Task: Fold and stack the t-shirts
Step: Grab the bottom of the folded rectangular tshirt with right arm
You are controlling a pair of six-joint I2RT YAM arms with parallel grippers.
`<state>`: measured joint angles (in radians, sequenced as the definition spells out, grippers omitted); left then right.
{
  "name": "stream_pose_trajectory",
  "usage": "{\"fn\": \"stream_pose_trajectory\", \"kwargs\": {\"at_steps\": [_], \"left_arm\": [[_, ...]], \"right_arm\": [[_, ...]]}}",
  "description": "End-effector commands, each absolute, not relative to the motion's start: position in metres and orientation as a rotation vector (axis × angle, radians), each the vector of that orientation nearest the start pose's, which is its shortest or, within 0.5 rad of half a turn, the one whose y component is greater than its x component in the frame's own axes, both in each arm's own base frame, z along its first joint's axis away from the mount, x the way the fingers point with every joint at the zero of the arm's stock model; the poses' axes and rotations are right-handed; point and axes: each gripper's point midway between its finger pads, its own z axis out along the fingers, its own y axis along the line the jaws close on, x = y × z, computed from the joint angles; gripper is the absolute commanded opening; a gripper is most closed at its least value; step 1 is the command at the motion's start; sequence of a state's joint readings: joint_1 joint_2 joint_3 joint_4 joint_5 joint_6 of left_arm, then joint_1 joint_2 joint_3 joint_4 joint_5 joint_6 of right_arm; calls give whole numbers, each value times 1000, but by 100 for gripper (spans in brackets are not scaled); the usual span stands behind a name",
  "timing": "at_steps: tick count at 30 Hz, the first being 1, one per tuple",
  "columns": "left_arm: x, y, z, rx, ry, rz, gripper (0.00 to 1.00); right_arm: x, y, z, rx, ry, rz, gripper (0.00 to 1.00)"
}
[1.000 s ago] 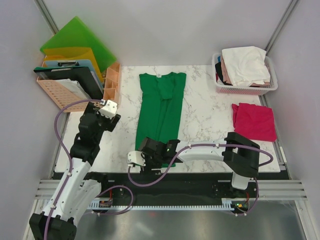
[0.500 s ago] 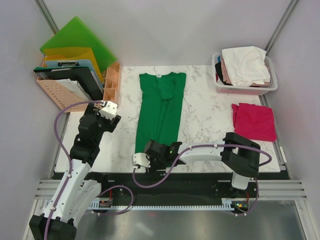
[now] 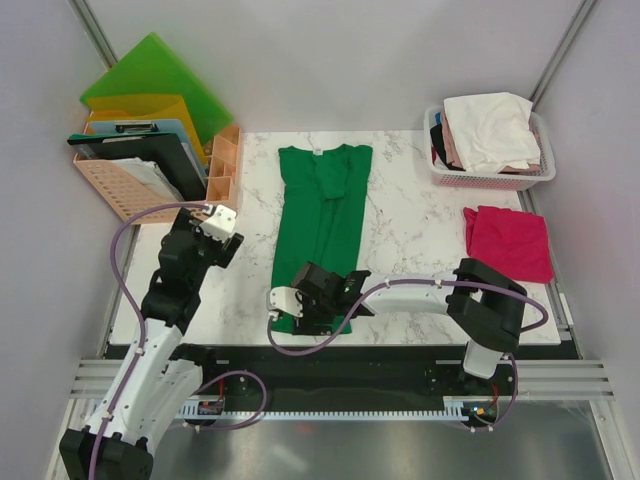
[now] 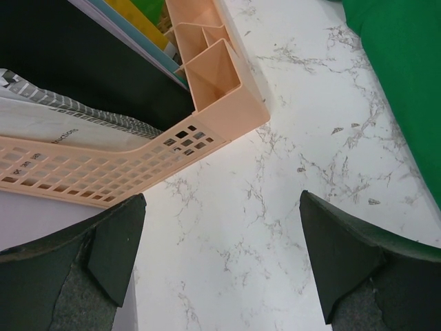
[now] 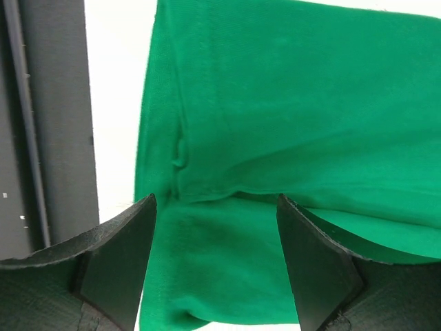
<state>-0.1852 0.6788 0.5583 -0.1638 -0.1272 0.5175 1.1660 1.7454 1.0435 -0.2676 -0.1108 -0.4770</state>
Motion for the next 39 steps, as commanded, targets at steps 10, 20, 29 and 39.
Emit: {"fn": "stream_pose_trajectory", "kwargs": {"at_steps": [10, 20, 29, 39], "left_arm": [[295, -14, 204, 541, 1774, 321, 100], [296, -17, 200, 557, 1783, 311, 100], [294, -16, 199, 559, 1780, 311, 100], [293, -16, 202, 560, 1776, 315, 100]], "right_arm": [[162, 380, 57, -1869, 1689, 484, 78], [155, 377, 26, -1928, 1733, 497, 98], [150, 376, 21, -1937, 1731, 516, 98], [136, 368, -7, -2020, 1802, 555, 46]]}}
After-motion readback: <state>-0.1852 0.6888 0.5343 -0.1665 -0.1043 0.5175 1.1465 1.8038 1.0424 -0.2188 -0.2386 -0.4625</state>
